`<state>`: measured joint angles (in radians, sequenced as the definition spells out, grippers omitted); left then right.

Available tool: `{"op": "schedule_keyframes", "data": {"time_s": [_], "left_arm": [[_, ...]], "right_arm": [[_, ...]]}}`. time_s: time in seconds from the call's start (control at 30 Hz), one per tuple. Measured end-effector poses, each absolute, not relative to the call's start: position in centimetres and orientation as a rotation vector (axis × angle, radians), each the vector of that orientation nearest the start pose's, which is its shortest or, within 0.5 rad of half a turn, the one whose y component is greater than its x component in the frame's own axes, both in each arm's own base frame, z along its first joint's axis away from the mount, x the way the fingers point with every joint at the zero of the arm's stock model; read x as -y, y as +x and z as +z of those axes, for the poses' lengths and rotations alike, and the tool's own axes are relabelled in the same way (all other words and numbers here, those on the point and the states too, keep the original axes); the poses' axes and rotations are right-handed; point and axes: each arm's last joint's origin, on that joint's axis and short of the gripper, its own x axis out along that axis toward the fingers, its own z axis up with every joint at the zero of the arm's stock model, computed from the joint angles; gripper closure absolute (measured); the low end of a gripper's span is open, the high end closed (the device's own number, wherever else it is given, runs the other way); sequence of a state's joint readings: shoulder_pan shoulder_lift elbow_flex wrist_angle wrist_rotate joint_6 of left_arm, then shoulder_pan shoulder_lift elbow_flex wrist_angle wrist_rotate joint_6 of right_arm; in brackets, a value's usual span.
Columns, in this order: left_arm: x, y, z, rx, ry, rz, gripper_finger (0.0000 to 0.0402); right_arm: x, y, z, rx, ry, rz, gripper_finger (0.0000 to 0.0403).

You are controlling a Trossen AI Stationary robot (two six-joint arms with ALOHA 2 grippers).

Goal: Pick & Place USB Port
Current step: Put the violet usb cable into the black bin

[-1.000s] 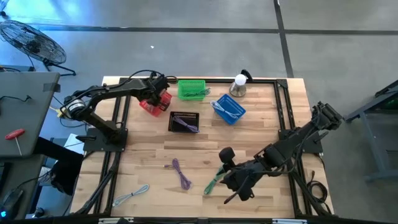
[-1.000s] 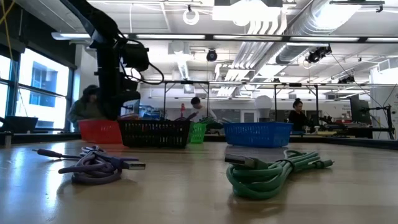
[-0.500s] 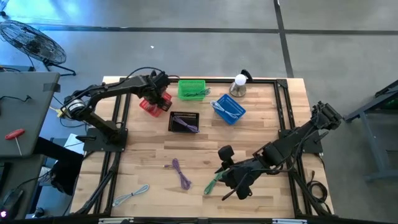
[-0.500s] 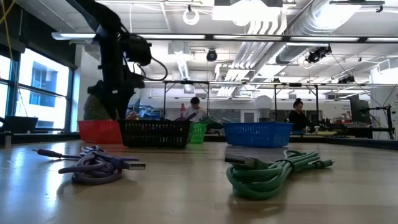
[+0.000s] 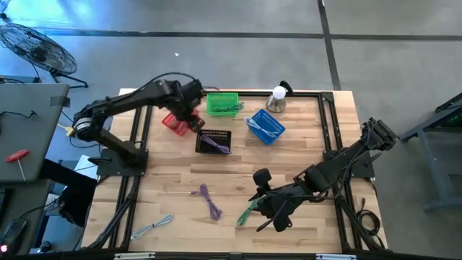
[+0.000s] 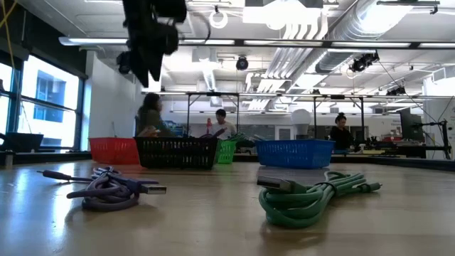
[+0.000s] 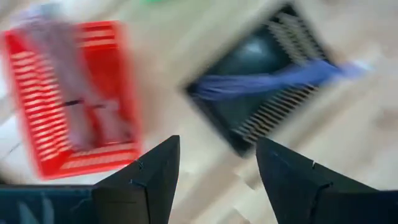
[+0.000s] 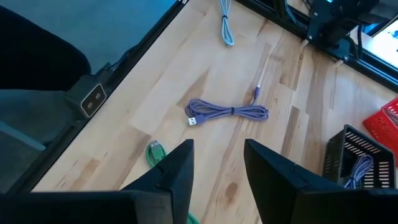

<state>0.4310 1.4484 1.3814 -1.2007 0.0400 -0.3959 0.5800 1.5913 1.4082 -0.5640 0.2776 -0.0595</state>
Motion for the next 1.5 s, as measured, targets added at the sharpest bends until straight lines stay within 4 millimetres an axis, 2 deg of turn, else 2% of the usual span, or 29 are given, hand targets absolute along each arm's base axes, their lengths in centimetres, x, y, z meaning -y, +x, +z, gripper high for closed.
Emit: {"op": "schedule_keyframes", "data": {"time_s": [0.1,0.2,0.4,0.5,0.63,0.8,0.97,1.23,1.5], "left_arm": [[-7.2,25.2,32.7,-1.171,-0.529,0.426,0.0197],[-2.8,26.0,32.8,-1.192,-0.409,0.286,0.0197],[5.4,26.9,31.7,-1.163,-0.143,0.055,0.0197],[8.5,27.0,30.7,-1.14,0.017,-0.034,0.0197],[11.4,27.3,29.4,-1.106,0.144,-0.061,0.0197],[13.8,28.8,27.4,-1.072,0.213,-0.13,0.0197],[15.6,30.2,24.2,-1.132,0.313,-0.207,0.0197],[16.2,31.9,18.8,-1.29,0.423,-0.261,0.0197],[16.5,32.3,16.8,-1.342,0.447,-0.263,0.0197]], "right_arm": [[-18.5,29.4,31.7,-0.675,-0.368,0.314,0.027],[-18.5,29.4,31.7,-0.678,-0.357,0.332,0.027],[-18.7,29.4,31.7,-0.683,-0.306,0.371,0.027],[-19.0,29.6,32.0,-0.648,-0.256,0.422,0.027],[-19.6,29.6,32.5,-0.602,-0.195,0.504,0.027],[-20.4,29.3,32.7,-0.58,-0.176,0.529,0.027],[-21.4,28.8,33.0,-0.551,-0.171,0.559,0.027],[-22.2,28.2,33.0,-0.545,-0.168,0.568,0.027],[-22.4,28.0,33.0,-0.545,-0.174,0.551,0.027]]}}
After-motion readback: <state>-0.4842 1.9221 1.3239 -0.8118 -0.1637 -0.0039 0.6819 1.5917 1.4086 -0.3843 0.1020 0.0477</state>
